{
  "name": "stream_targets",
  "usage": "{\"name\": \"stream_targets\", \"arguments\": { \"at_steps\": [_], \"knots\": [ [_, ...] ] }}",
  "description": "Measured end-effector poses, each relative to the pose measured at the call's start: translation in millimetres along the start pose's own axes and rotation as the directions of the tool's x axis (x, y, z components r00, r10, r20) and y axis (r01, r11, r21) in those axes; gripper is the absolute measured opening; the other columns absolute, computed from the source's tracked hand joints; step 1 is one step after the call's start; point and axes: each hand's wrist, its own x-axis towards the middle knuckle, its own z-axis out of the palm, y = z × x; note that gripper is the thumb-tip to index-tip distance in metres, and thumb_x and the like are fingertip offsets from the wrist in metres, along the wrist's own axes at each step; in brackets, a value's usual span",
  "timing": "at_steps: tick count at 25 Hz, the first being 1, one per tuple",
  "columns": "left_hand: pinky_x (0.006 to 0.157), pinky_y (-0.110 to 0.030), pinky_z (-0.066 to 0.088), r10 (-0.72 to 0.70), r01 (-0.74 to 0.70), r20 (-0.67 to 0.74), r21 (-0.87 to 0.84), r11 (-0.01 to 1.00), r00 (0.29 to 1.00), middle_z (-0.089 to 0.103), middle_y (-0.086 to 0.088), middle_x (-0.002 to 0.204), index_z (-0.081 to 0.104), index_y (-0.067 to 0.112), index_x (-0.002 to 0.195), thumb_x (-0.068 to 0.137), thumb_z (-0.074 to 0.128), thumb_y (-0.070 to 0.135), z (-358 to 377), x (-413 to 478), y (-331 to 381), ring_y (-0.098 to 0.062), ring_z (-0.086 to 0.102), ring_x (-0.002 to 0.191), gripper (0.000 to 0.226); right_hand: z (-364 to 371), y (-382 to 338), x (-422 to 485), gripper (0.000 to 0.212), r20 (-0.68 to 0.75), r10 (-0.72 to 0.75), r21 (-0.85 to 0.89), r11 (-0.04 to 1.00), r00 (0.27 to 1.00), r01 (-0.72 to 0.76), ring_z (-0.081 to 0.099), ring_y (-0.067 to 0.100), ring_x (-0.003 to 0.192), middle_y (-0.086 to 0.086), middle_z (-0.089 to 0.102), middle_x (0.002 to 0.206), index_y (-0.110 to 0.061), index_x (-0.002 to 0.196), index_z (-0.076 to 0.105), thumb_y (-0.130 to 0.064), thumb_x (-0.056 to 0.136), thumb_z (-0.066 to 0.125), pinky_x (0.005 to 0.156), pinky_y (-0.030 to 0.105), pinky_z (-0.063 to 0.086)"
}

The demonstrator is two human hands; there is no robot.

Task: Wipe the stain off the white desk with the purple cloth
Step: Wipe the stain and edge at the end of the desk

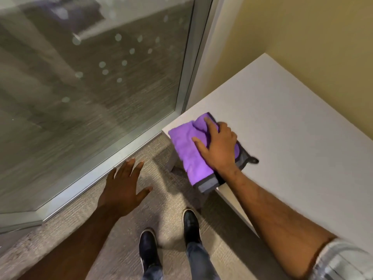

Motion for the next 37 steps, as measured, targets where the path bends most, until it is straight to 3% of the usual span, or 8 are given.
{"name": "stream_targets", "arguments": {
  "at_steps": [2, 7, 11, 16, 21, 26, 30, 37],
  "knots": [
    [0.115, -0.048, 0.028, 0.022, -0.022, 0.002, -0.056, 0.998, 1.0, 0.032, -0.005, 0.157, 0.024, 0.024, 0.15, 0.081, 0.025, 0.076, -4.0, 0.0, 0.9, -0.021, 0.03, 0.145, 0.086, -8.7, 12.0, -34.6, 0.054, -0.029, 0.028, 0.062, 0.998, 0.999, -0.026, 0.056, 0.025, 0.102, 0.01, 0.056, 0.12, -0.032, 0.142, 0.04, -0.058, 0.095, 0.048, 0.092, 0.044, 0.048],
    [0.105, -0.045, 0.045, 0.047, -0.063, -0.087, -0.187, 0.98, 0.995, 0.053, -0.003, 0.142, 0.04, 0.02, 0.141, 0.085, 0.044, 0.066, -9.9, 3.7, -4.2, -0.019, 0.05, 0.131, 0.073, -38.4, 63.5, -105.4, 0.056, -0.14, 0.405, 0.241, 0.899, 0.904, -0.365, 0.058, 0.036, 0.107, 0.014, 0.054, 0.125, -0.029, 0.146, 0.037, -0.046, 0.095, 0.054, 0.094, 0.044, 0.046],
    [0.106, -0.047, 0.042, 0.046, -0.057, -0.064, -0.19, 0.98, 0.997, 0.05, -0.003, 0.144, 0.038, 0.02, 0.141, 0.086, 0.039, 0.067, 1.2, 0.8, -13.7, -0.021, 0.048, 0.132, 0.072, -38.4, 45.6, -146.4, 0.103, 0.075, 0.194, -0.084, 0.979, 0.978, -0.188, 0.043, 0.038, 0.13, 0.015, 0.037, 0.149, -0.037, 0.151, 0.021, -0.088, 0.067, 0.052, 0.107, 0.055, 0.039],
    [0.101, -0.047, 0.044, -0.015, 0.005, -0.039, -0.235, 0.972, 0.999, 0.05, -0.006, 0.142, 0.035, 0.02, 0.142, 0.087, 0.043, 0.064, 17.1, -10.6, -21.7, -0.025, 0.051, 0.126, 0.071, -24.8, 25.0, -130.4, 0.111, 0.123, 0.066, -0.33, 0.944, 0.99, -0.022, 0.026, 0.05, 0.138, 0.03, 0.02, 0.154, -0.031, 0.154, 0.018, -0.066, 0.065, 0.075, 0.105, 0.067, 0.034],
    [0.1, -0.046, 0.044, -0.035, 0.034, 0.001, -0.244, 0.969, 0.999, 0.049, -0.006, 0.142, 0.033, 0.02, 0.144, 0.087, 0.047, 0.063, 26.7, -20.1, -23.7, -0.024, 0.052, 0.124, 0.073, -4.7, -19.4, -76.3, 0.109, 0.174, 0.01, -0.357, 0.932, 0.985, 0.054, 0.022, 0.052, 0.141, 0.034, 0.014, 0.156, -0.033, 0.155, 0.013, -0.059, 0.069, 0.075, 0.105, 0.065, 0.03],
    [0.101, -0.048, 0.043, -0.041, 0.035, -0.016, -0.272, 0.962, 0.999, 0.049, -0.006, 0.142, 0.034, 0.021, 0.144, 0.087, 0.046, 0.063, 23.2, -20.4, -25.9, -0.025, 0.051, 0.125, 0.072, 12.9, -58.1, -19.9, 0.107, 0.173, 0.005, -0.28, 0.959, 0.985, 0.044, 0.028, 0.048, 0.136, 0.031, 0.021, 0.154, -0.035, 0.153, 0.018, -0.071, 0.066, 0.068, 0.103, 0.062, 0.031],
    [0.103, -0.047, 0.042, -0.06, 0.053, -0.015, -0.297, 0.953, 0.998, 0.048, -0.006, 0.144, 0.034, 0.021, 0.144, 0.087, 0.045, 0.064, 18.3, -21.8, -31.3, -0.025, 0.05, 0.127, 0.072, 1.8, -40.5, -35.3, 0.104, 0.14, 0.007, -0.16, 0.987, 0.99, 0.016, 0.033, 0.041, 0.135, 0.022, 0.028, 0.153, -0.038, 0.151, 0.022, -0.074, 0.065, 0.067, 0.107, 0.056, 0.032],
    [0.106, -0.048, 0.04, -0.099, 0.088, -0.015, -0.328, 0.941, 0.995, 0.049, -0.005, 0.142, 0.037, 0.02, 0.142, 0.088, 0.049, 0.059, 26.3, -18.0, -42.6, -0.024, 0.049, 0.128, 0.068, -0.1, -29.7, -71.7, 0.111, 0.125, -0.002, -0.235, 0.971, 0.992, 0.031, 0.03, 0.046, 0.14, 0.026, 0.025, 0.155, -0.033, 0.154, 0.016, -0.054, 0.068, 0.082, 0.112, 0.06, 0.029]
  ]
}}
